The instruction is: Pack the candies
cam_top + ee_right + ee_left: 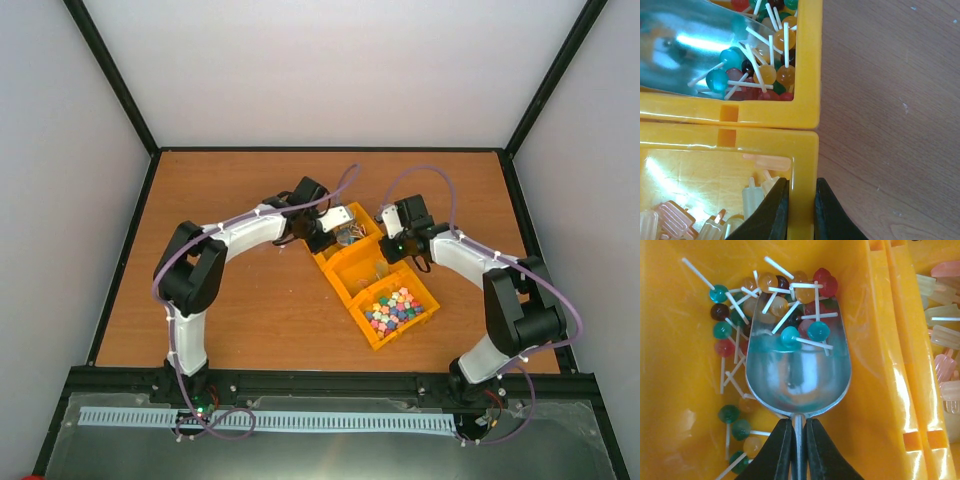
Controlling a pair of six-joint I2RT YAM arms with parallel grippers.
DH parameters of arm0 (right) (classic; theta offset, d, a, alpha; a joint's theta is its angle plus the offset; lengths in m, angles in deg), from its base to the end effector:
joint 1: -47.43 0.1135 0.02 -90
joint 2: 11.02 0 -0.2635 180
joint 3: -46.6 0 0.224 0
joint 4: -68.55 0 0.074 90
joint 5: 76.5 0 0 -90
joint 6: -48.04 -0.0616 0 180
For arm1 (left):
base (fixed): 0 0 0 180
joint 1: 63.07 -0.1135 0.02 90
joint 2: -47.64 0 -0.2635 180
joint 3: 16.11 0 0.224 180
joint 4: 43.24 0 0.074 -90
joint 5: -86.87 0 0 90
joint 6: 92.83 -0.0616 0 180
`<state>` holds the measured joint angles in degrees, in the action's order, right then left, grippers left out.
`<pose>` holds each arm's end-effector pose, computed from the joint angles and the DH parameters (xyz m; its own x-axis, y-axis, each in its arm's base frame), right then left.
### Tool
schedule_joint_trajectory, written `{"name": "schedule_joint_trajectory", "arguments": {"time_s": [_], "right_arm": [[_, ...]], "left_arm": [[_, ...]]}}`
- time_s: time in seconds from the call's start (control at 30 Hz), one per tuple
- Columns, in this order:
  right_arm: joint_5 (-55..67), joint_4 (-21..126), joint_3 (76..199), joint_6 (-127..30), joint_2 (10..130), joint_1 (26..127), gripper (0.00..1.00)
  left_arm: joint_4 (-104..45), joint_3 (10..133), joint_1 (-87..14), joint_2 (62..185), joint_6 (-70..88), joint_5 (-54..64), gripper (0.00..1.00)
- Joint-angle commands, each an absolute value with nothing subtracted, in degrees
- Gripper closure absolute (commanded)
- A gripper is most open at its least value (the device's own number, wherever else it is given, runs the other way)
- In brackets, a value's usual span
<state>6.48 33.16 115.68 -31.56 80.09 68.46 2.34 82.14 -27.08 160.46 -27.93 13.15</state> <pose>0.2825 0.1167 0.1791 -0.6982 -0.4604 -0.5482 -0.5527 0.8334 0.0041 0.3178 -0.2521 0.1846 -0.3483 0.7562 -0.5539 0.9107 0.4129 -0.0090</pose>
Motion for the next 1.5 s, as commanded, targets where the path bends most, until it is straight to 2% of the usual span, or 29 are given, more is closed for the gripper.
{"name": "schedule_joint_trajectory", "arguments": {"time_s": [0.0, 0.63, 1.03, 1.47], "right_arm": [[2.0, 36.2, 115.8, -28.9, 80.7, 70.1, 0.97], [2.4, 36.2, 115.7, -28.5, 80.9, 67.9, 0.97], [4.7, 36.2, 116.1, -27.9, 81.9, 67.3, 0.97], [4.8, 36.2, 116.2, -27.8, 82.0, 66.8, 0.97]], "left_arm": [[-8.6, 76.4, -26.1, 161.1, -24.2, 18.3, 0.99], [-38.2, 53.8, -35.6, 149.9, -16.4, 30.3, 0.99], [-46.1, 48.7, -36.1, 147.1, -14.2, 29.5, 0.99], [-46.0, 45.0, -38.8, 143.7, -15.0, 31.2, 0.99]]}}
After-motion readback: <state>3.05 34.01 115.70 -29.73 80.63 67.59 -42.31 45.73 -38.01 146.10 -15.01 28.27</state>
